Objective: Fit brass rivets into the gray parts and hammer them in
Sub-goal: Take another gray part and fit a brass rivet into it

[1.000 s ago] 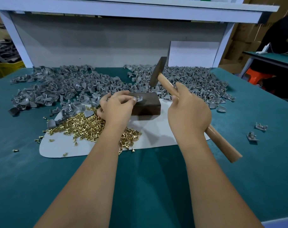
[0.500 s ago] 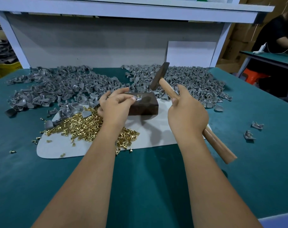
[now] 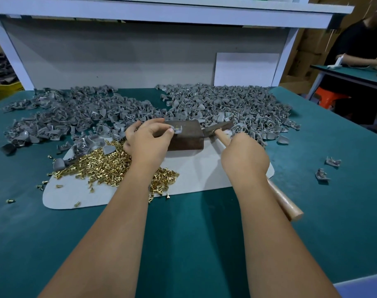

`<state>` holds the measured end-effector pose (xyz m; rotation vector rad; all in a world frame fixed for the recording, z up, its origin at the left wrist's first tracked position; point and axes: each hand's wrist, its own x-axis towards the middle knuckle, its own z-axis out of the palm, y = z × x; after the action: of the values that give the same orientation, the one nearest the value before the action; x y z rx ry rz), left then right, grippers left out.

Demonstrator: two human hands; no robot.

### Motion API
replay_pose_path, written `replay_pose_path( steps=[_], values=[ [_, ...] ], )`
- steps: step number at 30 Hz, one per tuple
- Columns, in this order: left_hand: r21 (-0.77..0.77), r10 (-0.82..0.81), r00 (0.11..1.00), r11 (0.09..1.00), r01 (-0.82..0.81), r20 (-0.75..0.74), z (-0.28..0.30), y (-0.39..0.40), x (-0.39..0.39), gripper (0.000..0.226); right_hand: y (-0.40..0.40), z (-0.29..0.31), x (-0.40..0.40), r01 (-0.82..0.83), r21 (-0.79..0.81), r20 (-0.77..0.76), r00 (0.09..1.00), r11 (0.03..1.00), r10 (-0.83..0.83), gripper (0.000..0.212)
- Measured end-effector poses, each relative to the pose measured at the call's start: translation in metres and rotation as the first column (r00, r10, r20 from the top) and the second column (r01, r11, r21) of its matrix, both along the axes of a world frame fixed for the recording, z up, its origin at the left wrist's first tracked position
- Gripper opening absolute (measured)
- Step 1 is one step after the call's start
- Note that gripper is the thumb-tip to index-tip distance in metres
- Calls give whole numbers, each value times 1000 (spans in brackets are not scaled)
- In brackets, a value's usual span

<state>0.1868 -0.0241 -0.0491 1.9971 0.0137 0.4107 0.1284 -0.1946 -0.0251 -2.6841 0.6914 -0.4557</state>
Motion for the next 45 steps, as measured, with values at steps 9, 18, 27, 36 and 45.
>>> replay_pose_path(
  steps=[9,18,27,36,45],
  values=[
    [51,15,1000,999,-14,-22,1,-2,-1,22,17,-1,13,-73,-243,226,965,967,130,25],
    [78,53,998,996,-50,-35,4,-5,2,9,56,9,67,-496,83,241,851,864,466,14],
    [102,52,998,993,-55,28,4,-8,1,9,59,-9,67,-457,-19,372,822,889,431,15],
    [122,88,996,989,-83,-30,3,-9,2,10,67,-13,65,-424,-98,408,808,900,425,15],
    [114,80,995,991,-73,-58,2,-7,5,15,71,-16,66,-392,-27,451,816,920,361,9]
  ],
)
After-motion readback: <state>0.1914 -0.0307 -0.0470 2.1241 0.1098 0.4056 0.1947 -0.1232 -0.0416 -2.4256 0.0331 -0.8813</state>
